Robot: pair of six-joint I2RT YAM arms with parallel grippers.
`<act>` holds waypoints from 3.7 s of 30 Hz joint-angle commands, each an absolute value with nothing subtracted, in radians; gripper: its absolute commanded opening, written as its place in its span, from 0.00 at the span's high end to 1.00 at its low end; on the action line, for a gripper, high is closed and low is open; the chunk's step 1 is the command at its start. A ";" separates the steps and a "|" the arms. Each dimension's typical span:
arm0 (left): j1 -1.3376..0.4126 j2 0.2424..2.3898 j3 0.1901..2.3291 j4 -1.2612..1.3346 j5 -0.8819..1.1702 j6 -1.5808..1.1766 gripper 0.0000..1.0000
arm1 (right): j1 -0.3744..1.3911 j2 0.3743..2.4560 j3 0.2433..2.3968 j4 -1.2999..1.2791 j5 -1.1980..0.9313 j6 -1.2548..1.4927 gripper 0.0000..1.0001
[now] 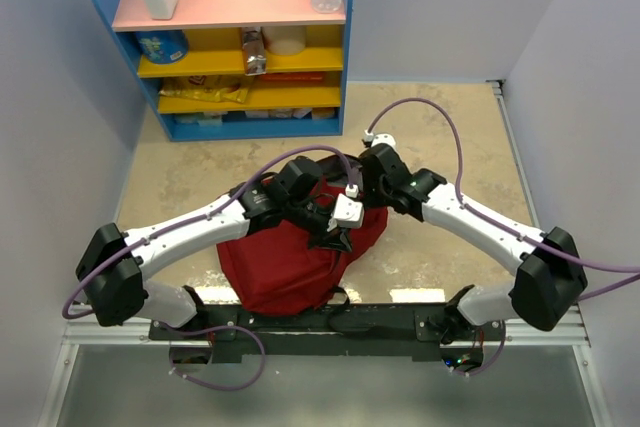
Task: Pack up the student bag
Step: Zip the student bag at the center of the board.
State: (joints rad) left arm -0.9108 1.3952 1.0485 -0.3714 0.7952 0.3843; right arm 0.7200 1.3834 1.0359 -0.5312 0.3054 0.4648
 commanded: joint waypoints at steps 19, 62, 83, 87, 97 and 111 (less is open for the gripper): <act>-0.893 1.356 1.055 -0.247 0.802 0.295 1.00 | 0.634 1.011 0.829 -0.543 0.327 0.499 1.00; -0.798 1.825 1.554 0.035 0.615 -0.048 1.00 | 0.664 0.741 0.597 -0.206 0.101 0.540 0.19; -0.793 1.809 1.494 0.091 0.603 -0.084 1.00 | 0.819 0.879 0.442 0.161 0.426 0.583 0.95; -0.793 1.832 1.528 0.095 0.581 -0.074 1.00 | 0.838 0.753 0.396 0.039 0.402 0.607 1.00; -0.793 1.905 1.614 0.090 0.502 -0.006 1.00 | 0.929 0.569 0.290 -0.107 0.330 0.749 1.00; -0.761 1.925 1.629 0.063 0.546 0.006 1.00 | 1.000 0.624 0.486 -0.311 0.647 0.773 0.24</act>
State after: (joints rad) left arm -0.7826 1.9762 1.6073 -0.0269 0.5312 0.0196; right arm 0.9852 0.6022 0.3893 -0.2245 0.5022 0.7330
